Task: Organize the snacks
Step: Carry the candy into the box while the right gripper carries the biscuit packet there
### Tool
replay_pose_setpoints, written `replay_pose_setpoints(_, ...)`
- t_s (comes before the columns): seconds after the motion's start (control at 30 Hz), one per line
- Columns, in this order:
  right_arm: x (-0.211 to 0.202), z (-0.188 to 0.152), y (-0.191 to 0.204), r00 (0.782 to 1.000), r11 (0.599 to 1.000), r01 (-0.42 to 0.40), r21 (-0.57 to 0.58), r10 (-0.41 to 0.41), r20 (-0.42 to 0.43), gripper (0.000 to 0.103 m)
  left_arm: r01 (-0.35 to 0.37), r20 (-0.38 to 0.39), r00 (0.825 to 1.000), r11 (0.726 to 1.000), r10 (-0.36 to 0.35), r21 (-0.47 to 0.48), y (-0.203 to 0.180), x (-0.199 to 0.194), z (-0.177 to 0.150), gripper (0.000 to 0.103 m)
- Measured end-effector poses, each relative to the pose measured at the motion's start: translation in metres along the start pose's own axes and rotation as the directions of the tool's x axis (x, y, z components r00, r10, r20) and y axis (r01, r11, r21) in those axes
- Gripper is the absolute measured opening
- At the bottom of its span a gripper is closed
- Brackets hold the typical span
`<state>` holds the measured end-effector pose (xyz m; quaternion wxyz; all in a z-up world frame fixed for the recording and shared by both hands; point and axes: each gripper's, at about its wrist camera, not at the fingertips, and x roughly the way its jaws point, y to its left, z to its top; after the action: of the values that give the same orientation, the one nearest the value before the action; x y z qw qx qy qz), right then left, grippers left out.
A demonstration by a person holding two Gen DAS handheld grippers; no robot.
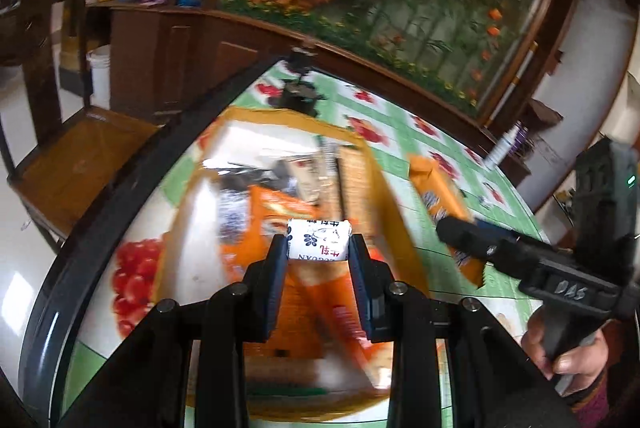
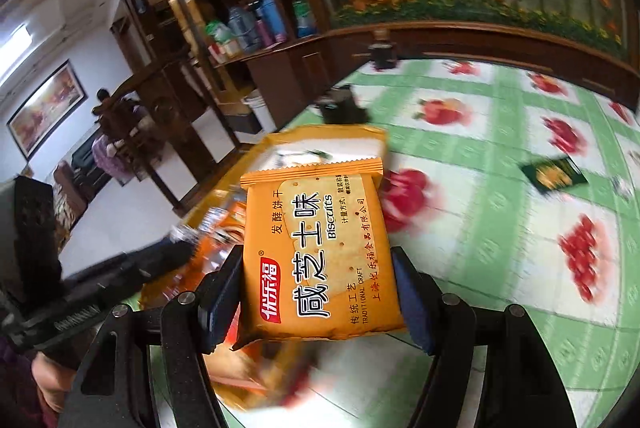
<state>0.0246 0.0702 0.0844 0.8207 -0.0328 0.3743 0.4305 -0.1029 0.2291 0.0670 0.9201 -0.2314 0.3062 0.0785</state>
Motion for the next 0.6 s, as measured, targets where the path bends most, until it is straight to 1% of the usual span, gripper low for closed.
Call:
replay_pose_setpoints(0.23, 0.043, 0.028, 0.047, 0.999, 0.996, 0.016, -0.091, -0.02, -0.041, 0.075, 0.0, -0.001, 1.0, 0.998, -0.001, -0.067, 0.035, 0.006, -0.005, 0.03)
replay_pose_setpoints(0.33, 0.066, 0.036, 0.061, 0.996, 0.991, 0.049, -0.128, -0.057, -0.064, 0.075, 0.01, -0.005, 1.0, 0.997, -0.01, -0.082, 0.043, 0.009, -0.008, 0.03)
replay_pose_setpoints(0.47, 0.097, 0.043, 0.074, 0.986, 0.978, 0.115, -0.175, -0.133, -0.096, 0.075, 0.014, -0.011, 1.0, 0.997, -0.015, -0.076, 0.044, 0.014, -0.013, 0.03)
replay_pose_setpoints(0.53, 0.106, 0.042, 0.074, 0.982, 0.976, 0.122, -0.18, -0.145, -0.12, 0.075, 0.043, -0.013, 0.999, 0.995, -0.044, -0.09, 0.046, 0.015, -0.013, 0.03)
replay_pose_setpoints(0.6, 0.112, 0.042, 0.074, 0.976, 0.97, 0.15, -0.193, -0.176, -0.125, 0.075, 0.064, -0.014, 0.998, 0.993, -0.066, -0.096, 0.048, 0.015, -0.013, 0.03)
